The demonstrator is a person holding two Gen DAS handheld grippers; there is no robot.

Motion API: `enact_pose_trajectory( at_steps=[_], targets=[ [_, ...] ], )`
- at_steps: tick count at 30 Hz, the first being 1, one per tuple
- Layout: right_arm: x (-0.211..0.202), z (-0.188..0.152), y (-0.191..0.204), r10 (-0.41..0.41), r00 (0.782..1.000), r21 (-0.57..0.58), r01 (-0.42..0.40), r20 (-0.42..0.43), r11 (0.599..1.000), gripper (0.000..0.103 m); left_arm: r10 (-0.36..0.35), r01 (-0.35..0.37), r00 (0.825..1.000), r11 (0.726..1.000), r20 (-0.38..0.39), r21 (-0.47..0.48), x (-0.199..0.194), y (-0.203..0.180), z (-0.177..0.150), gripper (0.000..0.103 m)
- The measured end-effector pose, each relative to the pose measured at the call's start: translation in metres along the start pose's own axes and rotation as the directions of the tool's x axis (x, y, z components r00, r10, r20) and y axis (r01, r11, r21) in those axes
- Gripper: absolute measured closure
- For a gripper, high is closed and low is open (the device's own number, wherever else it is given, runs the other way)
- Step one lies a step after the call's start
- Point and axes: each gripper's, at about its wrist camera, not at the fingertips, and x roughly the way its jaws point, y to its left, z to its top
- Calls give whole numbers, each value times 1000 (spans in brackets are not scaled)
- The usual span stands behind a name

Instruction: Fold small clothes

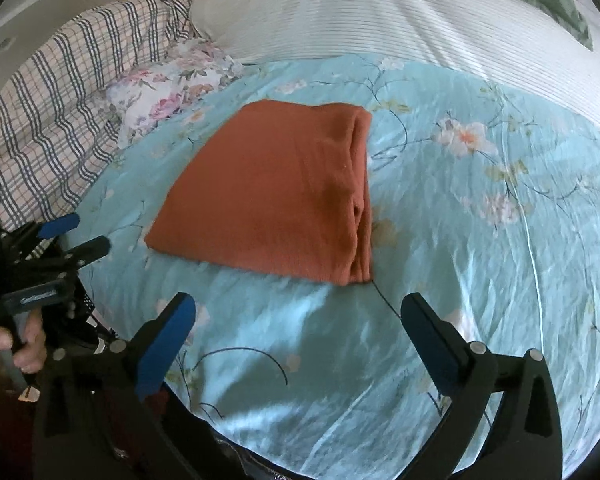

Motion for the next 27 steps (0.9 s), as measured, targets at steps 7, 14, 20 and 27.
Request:
enact_pose_trajectory(
  at_steps=[7,14,20,27],
  targets=[
    [23,2,3,-4,999,-14,3,-44,1000,1,37,-35,998,999,-57,26,26,-3,7,14],
    [36,12,3,1,998,-23,-3,-60,1000,1,36,-33,997,998,-65,49,38,-9,18,14],
    [41,25,0,4,999,-18,-5,-54,1000,1,28,-26,996,999,-84,25,48,-7,29,14],
    [45,40,3,13,999,-30,-14,-43,999,1,31,-30,996,1000,-78,9,52,-3,38,14]
  ],
)
